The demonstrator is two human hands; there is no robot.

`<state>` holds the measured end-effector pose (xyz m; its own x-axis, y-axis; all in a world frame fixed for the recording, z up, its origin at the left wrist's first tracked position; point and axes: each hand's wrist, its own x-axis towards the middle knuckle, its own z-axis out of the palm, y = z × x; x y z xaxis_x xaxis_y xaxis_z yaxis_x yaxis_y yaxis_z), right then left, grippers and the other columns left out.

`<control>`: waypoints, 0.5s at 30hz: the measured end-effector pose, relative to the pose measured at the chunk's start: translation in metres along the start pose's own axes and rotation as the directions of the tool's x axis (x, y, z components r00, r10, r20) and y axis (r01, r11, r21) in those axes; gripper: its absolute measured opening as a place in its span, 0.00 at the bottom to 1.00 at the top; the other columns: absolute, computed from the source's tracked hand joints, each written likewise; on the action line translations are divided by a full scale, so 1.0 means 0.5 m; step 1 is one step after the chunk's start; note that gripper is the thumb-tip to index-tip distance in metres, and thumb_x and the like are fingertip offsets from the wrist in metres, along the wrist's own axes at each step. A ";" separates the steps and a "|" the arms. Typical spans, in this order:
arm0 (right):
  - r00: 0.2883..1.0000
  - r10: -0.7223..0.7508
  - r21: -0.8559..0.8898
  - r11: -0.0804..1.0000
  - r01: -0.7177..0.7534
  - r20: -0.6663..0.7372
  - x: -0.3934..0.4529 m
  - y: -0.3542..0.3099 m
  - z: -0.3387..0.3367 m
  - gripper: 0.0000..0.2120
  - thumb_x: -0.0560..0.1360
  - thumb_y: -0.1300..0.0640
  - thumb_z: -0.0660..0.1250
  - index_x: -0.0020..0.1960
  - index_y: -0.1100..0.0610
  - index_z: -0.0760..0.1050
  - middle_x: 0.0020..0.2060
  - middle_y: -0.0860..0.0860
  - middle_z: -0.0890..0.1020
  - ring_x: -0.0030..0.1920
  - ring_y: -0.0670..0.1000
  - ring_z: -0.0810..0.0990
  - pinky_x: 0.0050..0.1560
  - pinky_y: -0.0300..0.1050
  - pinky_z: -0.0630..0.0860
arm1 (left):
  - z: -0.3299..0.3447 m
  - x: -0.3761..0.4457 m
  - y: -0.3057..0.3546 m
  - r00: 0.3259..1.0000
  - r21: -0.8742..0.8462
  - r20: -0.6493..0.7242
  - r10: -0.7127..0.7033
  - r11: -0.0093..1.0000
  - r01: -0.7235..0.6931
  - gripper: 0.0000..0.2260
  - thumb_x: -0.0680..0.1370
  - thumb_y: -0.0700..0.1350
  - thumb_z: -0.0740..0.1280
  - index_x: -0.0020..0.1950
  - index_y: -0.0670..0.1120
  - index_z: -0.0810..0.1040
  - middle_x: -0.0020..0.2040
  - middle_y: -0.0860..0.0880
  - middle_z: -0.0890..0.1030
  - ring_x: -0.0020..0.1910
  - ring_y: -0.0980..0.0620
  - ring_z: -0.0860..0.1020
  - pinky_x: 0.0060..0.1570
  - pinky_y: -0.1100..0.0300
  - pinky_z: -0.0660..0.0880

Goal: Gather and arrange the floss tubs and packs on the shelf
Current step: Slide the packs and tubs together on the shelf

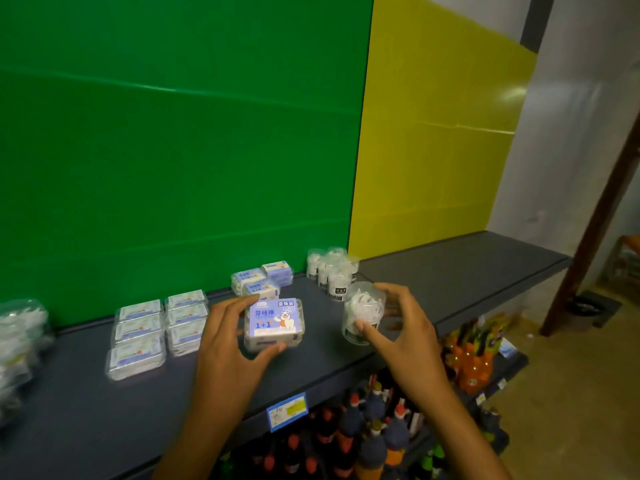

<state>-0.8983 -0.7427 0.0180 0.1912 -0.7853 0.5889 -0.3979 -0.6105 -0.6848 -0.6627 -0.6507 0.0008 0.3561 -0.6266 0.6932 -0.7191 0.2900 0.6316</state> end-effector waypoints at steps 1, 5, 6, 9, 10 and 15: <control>1.000 -0.008 0.012 1.000 0.008 0.015 0.016 0.016 -0.006 0.25 0.70 0.49 0.76 0.62 0.40 0.70 0.55 0.42 0.77 0.54 0.39 0.76 0.50 0.40 0.77 | 0.018 0.001 0.001 1.000 0.013 -0.011 -0.013 1.000 0.013 0.31 0.62 0.42 0.81 0.63 0.49 0.74 0.59 0.53 0.73 0.58 0.60 0.72 0.54 0.76 0.68; 0.998 -0.028 0.070 0.997 0.024 0.055 0.070 0.069 -0.005 0.24 0.70 0.50 0.76 0.62 0.41 0.70 0.55 0.43 0.77 0.53 0.40 0.77 0.50 0.39 0.77 | 0.075 -0.008 -0.019 0.994 0.051 -0.032 -0.101 0.993 0.103 0.32 0.62 0.41 0.81 0.62 0.50 0.74 0.57 0.54 0.72 0.56 0.65 0.72 0.52 0.75 0.69; 0.997 -0.028 0.084 0.996 0.023 0.066 0.078 0.080 0.001 0.24 0.70 0.50 0.76 0.62 0.42 0.70 0.55 0.43 0.77 0.53 0.40 0.77 0.50 0.38 0.77 | 0.086 -0.011 -0.029 0.992 0.069 -0.036 -0.123 0.990 0.125 0.32 0.61 0.41 0.81 0.62 0.51 0.74 0.57 0.54 0.72 0.55 0.66 0.71 0.52 0.74 0.69; 0.992 -0.036 0.107 0.994 0.023 0.124 0.101 0.112 0.021 0.25 0.70 0.50 0.77 0.62 0.42 0.70 0.56 0.41 0.77 0.53 0.38 0.76 0.49 0.35 0.77 | 0.115 -0.007 -0.054 0.978 0.129 -0.052 -0.202 0.970 0.207 0.32 0.61 0.40 0.81 0.59 0.55 0.72 0.55 0.55 0.71 0.50 0.67 0.70 0.51 0.69 0.69; 0.989 -0.035 0.114 0.993 0.019 0.142 0.112 0.123 0.027 0.25 0.69 0.50 0.77 0.62 0.41 0.71 0.56 0.40 0.77 0.53 0.38 0.76 0.49 0.36 0.77 | 0.125 -0.001 -0.063 0.972 0.143 -0.056 -0.229 0.961 0.235 0.32 0.61 0.41 0.81 0.59 0.55 0.71 0.54 0.55 0.71 0.50 0.64 0.70 0.49 0.70 0.68; 0.990 -0.027 0.147 0.989 0.006 0.140 0.171 0.169 0.068 0.25 0.69 0.51 0.77 0.61 0.41 0.71 0.55 0.41 0.78 0.52 0.40 0.77 0.49 0.40 0.77 | 0.169 0.043 -0.115 0.954 0.175 -0.048 -0.297 0.937 0.301 0.30 0.61 0.41 0.81 0.59 0.53 0.73 0.53 0.54 0.72 0.51 0.59 0.71 0.49 0.76 0.65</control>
<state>-0.8852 -0.8649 -0.0039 0.3258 -0.7752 0.5413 -0.2610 -0.6240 -0.7366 -0.6642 -0.7421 -0.0498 0.5820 -0.6490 0.4900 -0.6714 -0.0434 0.7398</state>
